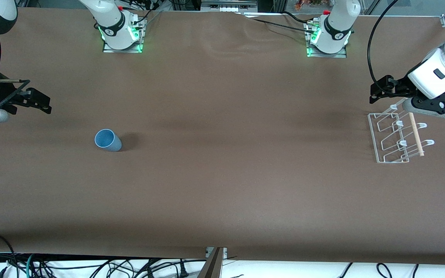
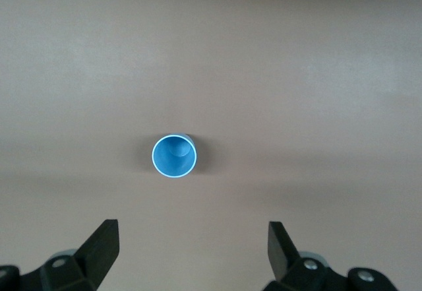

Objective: Transfer cup to left arm and place on rack
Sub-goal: 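Move the right gripper toward the light-blue cup on the table, then grasp the light-blue cup by its base with the right gripper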

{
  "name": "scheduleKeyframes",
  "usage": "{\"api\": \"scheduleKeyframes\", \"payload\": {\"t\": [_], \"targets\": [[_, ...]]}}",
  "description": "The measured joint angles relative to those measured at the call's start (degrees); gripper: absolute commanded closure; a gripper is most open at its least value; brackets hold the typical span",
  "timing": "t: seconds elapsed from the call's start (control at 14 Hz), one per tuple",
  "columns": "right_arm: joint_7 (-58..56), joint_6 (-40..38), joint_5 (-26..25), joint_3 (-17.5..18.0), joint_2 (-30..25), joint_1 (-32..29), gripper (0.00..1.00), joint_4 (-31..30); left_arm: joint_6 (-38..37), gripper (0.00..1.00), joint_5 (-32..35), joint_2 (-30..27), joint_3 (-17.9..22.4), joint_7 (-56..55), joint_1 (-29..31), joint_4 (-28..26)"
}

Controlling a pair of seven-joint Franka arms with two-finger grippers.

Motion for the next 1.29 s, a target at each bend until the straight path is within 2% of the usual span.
{"api": "scheduleKeyframes", "payload": {"t": [0.64,1.07,1.29], "targets": [[0.19,0.12,0.02,0.0,0.92,0.0,0.0,-0.49,0.0,0.0,0.0,0.0,0.0,0.0,0.0,0.0],[0.19,6.4,0.02,-0.07,10.07,-0.01,0.0,-3.76,0.0,0.0,0.0,0.0,0.0,0.0,0.0,0.0],[0.19,15.27,0.06,-0.08,12.99,-0.01,0.0,-8.27,0.0,0.0,0.0,0.0,0.0,0.0,0.0,0.01]]}}
